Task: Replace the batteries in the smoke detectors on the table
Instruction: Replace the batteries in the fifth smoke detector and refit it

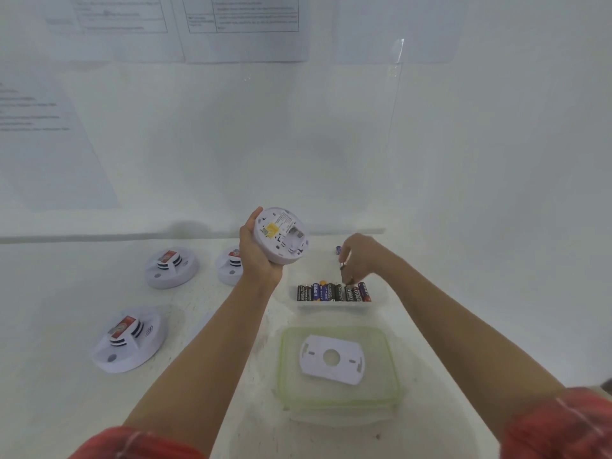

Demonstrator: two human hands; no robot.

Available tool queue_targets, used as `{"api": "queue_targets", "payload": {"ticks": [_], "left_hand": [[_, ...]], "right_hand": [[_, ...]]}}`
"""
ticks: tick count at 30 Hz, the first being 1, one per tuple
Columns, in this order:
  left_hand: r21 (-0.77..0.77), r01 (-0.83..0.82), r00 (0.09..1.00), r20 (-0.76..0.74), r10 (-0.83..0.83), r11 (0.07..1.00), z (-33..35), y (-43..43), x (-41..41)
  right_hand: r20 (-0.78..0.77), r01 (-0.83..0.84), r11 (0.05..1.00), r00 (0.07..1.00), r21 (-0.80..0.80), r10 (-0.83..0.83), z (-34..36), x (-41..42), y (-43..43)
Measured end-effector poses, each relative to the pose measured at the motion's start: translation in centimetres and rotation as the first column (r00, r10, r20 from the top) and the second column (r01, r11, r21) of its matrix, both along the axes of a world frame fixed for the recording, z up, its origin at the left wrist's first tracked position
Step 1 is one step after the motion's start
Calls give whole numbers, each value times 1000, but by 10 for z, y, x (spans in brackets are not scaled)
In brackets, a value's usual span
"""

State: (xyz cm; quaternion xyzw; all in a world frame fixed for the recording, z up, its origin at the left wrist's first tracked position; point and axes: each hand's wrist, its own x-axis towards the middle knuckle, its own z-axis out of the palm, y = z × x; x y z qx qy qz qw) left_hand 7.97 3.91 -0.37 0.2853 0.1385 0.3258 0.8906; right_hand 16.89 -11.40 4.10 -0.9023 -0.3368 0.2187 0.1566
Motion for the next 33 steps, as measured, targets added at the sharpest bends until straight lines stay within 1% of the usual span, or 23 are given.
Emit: {"api": "queue_targets", "payload": {"ticks": [2, 5, 10, 11, 13, 16, 18, 20, 22, 24, 27, 31, 33], "left_hand": [[-19, -5, 1000, 28, 5, 1000, 3, -2, 0], [-25, -5, 999, 48, 6, 1000, 5, -5, -1], [-25, -25, 1000, 15, 25, 999, 3, -3, 2], [-13, -23, 1000, 4, 24, 1000, 2, -3, 2], [11, -27, 999, -24, 28, 1000, 1, -3, 3], [35, 2, 995, -101, 2, 999, -2, -1, 5], [37, -13, 994, -107, 17, 999, -1, -1, 7], [23, -39, 995, -94, 41, 999, 1, 0, 9], [21, -69, 993, -92, 70, 997, 5, 0, 11], [3, -71, 993, -96, 71, 997, 5, 4, 15], [-7, -90, 991, -103, 89, 996, 8, 6, 21], [-9, -117, 987, -112, 116, 993, 10, 10, 30], [-17, -132, 985, -118, 129, 991, 9, 14, 32]], "right_hand": [[25, 0, 996, 1000, -94, 3, -11, 0, 3], [30, 33, 990, 999, -140, -29, -24, 2, 7], [99, -5, 977, 995, -214, 27, -29, 6, 8], [94, -8, 971, 995, -241, 32, -28, 6, 7], [68, 0, 971, 998, -238, 17, -23, 7, 6], [43, 25, 993, 999, -119, -20, -7, 13, 3], [54, 58, 998, 997, 4, -59, 7, 23, 2], [75, 79, 993, 994, 87, -85, 18, 34, 3], [115, 68, 988, 990, 140, -84, 22, 42, 7], [163, 29, 987, 985, 155, -55, 18, 48, 16], [183, -40, 996, 983, 84, 24, 5, 58, 35], [222, -149, 979, 959, -140, 178, -9, 71, 56], [230, -182, 958, 945, -221, 233, -15, 75, 62]]}}
